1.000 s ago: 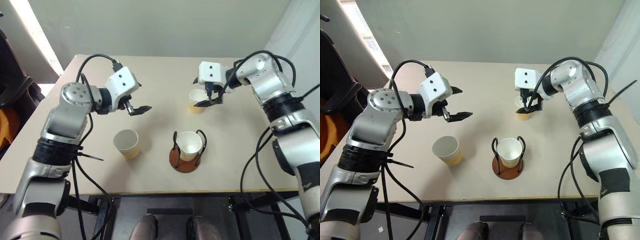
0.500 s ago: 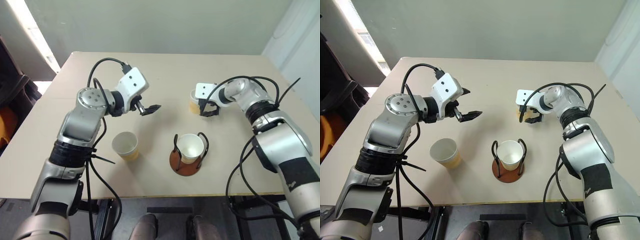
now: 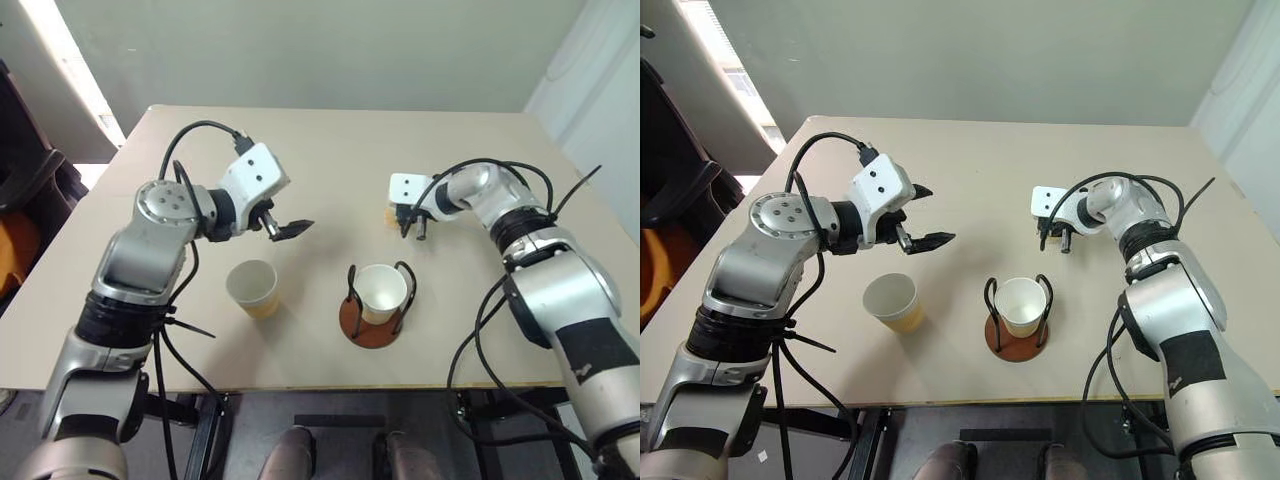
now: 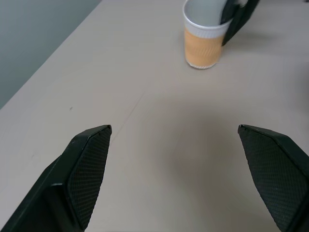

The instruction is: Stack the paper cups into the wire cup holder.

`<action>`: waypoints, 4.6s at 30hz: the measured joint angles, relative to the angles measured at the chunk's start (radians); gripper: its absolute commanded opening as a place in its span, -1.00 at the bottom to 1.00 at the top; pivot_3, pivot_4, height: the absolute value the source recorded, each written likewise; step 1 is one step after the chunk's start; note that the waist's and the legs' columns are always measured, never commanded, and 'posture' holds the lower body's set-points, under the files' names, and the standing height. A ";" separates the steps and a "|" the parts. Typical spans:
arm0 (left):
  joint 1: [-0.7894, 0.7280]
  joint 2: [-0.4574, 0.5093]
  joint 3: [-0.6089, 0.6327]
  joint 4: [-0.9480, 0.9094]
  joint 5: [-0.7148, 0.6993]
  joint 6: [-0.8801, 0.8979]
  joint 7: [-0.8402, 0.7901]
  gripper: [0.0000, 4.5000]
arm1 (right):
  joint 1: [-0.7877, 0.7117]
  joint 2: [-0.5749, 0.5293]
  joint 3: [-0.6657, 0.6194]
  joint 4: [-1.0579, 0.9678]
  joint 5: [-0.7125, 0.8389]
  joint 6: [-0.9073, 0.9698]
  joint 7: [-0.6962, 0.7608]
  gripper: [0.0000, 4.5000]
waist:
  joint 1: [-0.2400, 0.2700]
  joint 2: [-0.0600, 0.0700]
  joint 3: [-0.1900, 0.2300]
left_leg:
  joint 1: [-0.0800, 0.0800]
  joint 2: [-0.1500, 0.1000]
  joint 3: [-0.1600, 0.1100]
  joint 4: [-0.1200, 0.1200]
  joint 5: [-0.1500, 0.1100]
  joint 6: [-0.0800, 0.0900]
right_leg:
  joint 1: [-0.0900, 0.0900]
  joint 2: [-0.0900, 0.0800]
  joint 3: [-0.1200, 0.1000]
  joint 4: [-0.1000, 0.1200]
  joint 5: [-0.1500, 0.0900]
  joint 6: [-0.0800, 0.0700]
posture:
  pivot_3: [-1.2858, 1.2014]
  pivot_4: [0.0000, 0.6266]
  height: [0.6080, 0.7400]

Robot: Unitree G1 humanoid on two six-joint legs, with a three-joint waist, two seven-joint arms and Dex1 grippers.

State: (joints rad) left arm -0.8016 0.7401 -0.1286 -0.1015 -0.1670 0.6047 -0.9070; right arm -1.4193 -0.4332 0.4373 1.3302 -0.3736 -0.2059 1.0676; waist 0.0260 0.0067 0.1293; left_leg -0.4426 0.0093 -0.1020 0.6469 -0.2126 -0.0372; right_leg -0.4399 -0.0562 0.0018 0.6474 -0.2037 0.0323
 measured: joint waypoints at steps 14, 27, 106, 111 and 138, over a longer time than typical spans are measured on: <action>0.042 0.194 0.123 -0.018 -0.251 -0.065 -0.386 1.00 | 0.070 -0.567 0.090 -1.089 0.811 0.350 0.542 -0.98 | -0.005 0.000 0.000 | -0.002 0.004 0.001 0.000 0.003 -0.003 | 0.000 0.005 0.001 -0.002 -0.003 0.000 | 0.03 -0.52 1.00; 0.044 0.202 0.109 -0.061 -0.311 -0.062 -0.498 1.00 | 0.160 -0.563 0.148 -1.317 0.845 0.373 0.542 -0.98 | -0.018 0.000 0.000 | 0.008 0.006 0.001 0.000 0.005 0.012 | 0.004 0.004 0.001 0.007 -0.004 -0.014 | 0.03 -0.52 1.00; 0.101 0.232 0.040 -0.153 -0.327 -0.057 -0.506 1.00 | 0.142 -0.443 0.321 -1.271 0.684 0.166 0.543 0.99 | -0.020 -0.001 -0.001 | 0.006 0.005 0.000 -0.002 0.004 0.012 | 0.002 0.004 0.000 0.006 -0.004 -0.016 | 0.03 -0.52 1.00; 0.106 0.243 0.045 -0.153 -0.327 -0.057 -0.503 1.00 | 0.153 -0.399 0.284 -1.267 0.702 0.107 0.542 0.99 | -0.021 -0.001 -0.001 | 0.006 0.005 0.000 -0.002 0.004 0.012 | 0.002 0.004 0.000 0.005 -0.005 -0.016 | 0.03 -0.52 1.00; -0.385 0.206 -0.567 0.774 0.008 -0.711 -0.665 1.00 | 0.414 -0.258 -0.165 -1.429 0.787 0.704 0.108 0.99 | -0.006 -0.001 -0.001 | -0.013 0.004 -0.001 0.003 0.008 0.006 | -0.008 0.003 -0.001 -0.004 0.005 -0.002 | 0.03 -0.52 1.00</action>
State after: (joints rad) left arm -1.1862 0.9459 -0.6960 0.6723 -0.1594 -0.1064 -1.5724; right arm -1.0056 -0.6914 0.2720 -0.0985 0.4129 0.4977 1.1753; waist 0.0196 0.0052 0.1285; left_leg -0.4554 0.0132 -0.1027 0.6499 -0.2048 -0.0315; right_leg -0.4478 -0.0536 0.0009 0.6431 -0.1991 0.0307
